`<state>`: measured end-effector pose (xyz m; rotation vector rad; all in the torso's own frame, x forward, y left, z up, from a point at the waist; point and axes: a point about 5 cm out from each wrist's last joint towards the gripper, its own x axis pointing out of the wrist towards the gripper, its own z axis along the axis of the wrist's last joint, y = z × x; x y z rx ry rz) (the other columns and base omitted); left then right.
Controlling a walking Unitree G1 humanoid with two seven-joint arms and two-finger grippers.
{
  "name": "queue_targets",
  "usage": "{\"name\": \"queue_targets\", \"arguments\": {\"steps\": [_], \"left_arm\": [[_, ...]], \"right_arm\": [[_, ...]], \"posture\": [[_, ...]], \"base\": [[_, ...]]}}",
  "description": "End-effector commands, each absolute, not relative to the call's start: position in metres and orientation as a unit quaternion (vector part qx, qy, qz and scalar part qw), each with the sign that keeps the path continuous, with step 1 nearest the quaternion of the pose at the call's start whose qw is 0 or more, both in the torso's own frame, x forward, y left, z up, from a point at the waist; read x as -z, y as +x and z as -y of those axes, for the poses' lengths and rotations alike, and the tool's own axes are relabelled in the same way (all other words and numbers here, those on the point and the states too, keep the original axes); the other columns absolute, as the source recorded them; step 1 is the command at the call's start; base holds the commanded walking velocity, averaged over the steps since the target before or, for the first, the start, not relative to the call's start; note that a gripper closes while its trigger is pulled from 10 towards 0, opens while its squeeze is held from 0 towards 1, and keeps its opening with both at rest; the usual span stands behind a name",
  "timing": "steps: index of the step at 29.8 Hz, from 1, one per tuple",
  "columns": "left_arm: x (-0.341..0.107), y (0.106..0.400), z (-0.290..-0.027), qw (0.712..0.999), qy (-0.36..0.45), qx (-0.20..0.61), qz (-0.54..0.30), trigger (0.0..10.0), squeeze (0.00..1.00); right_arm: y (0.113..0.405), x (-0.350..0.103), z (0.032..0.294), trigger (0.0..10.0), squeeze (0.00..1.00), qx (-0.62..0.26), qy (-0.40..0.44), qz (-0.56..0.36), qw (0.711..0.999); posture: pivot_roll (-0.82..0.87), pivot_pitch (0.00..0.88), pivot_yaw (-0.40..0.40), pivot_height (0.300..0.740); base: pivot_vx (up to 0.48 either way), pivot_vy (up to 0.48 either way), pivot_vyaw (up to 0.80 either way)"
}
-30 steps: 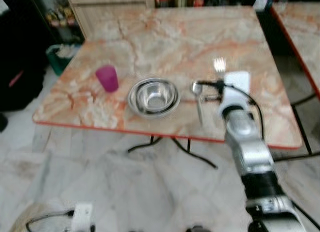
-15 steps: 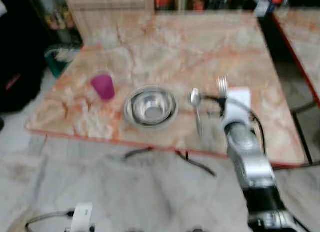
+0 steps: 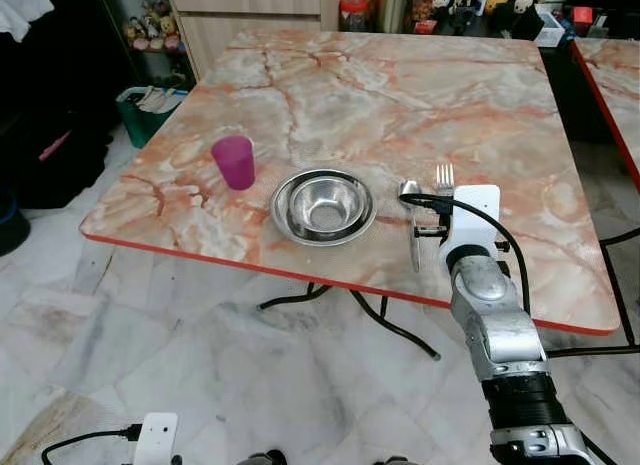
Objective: Setting the table
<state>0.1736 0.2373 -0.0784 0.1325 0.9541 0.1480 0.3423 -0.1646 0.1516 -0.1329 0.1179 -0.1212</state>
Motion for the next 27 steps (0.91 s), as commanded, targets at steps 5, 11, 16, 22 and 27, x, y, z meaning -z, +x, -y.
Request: {"name": "queue_targets", "arguments": {"steps": [5, 11, 16, 22, 27], "left_arm": [[0.0815, 0.1646, -0.2416, 0.876, 0.067, -0.077, -0.472, 10.0, 0.0], [0.082, 0.164, -0.2409, 0.876, 0.065, -0.077, -0.473, 10.0, 0.0], [0.0821, 0.1644, -0.24, 0.875, 0.065, -0.077, -0.473, 10.0, 0.0], [0.0821, 0.1649, -0.2393, 0.876, 0.066, -0.076, -0.472, 10.0, 0.0], [0.0821, 0.1649, -0.2393, 0.876, 0.066, -0.076, -0.472, 10.0, 0.0]], "right_arm": [[0.342, -0.1568, 0.1617, 10.0, 0.0, 0.056, -0.062, -0.05, 0.995], [0.3423, -0.1567, 0.162, 10.0, 0.0, 0.058, -0.061, -0.051, 0.995], [0.3423, -0.1569, 0.162, 10.0, 0.0, 0.059, -0.06, -0.05, 0.995], [0.341, -0.1566, 0.162, 10.0, 0.0, 0.06, -0.059, -0.05, 0.995], [0.341, -0.1566, 0.162, 10.0, 0.0, 0.06, -0.059, -0.05, 0.995]], "posture": [[-0.01, 0.19, 0.052, 0.74], [-0.01, 0.192, 0.052, 0.74], [-0.01, 0.192, 0.052, 0.74], [-0.01, 0.192, 0.053, 0.74], [-0.01, 0.192, 0.053, 0.74]], "base": [[0.256, 0.0, 0.0], [0.268, 0.0, 0.0], [0.28, 0.0, 0.0], [0.284, 0.0, 0.0], [0.285, 0.0, 0.0]]}}
